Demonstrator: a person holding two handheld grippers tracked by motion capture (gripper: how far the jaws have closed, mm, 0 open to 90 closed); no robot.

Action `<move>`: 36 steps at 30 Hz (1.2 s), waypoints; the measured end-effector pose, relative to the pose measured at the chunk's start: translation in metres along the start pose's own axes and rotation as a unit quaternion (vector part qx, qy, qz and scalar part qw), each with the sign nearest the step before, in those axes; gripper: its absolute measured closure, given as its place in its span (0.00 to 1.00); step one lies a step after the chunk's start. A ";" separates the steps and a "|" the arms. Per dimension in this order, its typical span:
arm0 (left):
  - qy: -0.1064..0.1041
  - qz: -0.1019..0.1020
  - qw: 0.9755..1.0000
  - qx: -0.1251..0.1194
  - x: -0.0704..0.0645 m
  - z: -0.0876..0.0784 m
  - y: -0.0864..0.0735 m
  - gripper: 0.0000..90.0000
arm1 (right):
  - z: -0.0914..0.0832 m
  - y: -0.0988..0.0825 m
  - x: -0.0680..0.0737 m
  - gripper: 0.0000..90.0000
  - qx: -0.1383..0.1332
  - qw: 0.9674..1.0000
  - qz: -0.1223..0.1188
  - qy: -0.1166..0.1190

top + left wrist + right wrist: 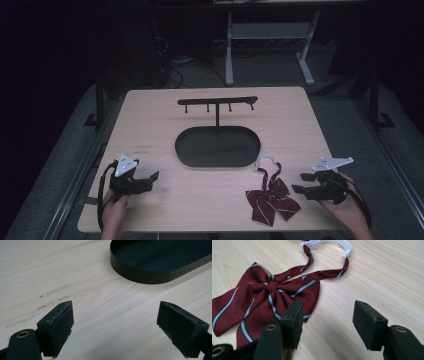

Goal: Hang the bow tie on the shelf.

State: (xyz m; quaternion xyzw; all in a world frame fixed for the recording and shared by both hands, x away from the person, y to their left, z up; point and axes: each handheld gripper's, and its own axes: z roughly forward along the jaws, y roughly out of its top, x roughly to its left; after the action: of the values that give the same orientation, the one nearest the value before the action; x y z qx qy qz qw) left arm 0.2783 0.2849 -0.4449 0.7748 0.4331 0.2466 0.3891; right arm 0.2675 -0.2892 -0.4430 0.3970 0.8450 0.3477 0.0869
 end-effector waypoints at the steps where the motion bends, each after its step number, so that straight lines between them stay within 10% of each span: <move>1: -0.001 0.001 1.000 0.001 0.000 0.000 0.000 0.15 | 0.000 0.000 0.000 0.46 0.000 1.000 0.000 0.000; 36: 0.002 0.003 1.000 -0.005 0.001 -0.003 0.001 0.15 | 0.016 0.074 0.003 0.50 0.055 0.995 -0.078 0.019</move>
State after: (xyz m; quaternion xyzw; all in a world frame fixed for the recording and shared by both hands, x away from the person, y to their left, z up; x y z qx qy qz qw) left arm 0.2772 0.2863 -0.4425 0.7735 0.4305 0.2511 0.3915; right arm 0.3173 -0.2458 -0.4057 0.3274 0.8926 0.3004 0.0756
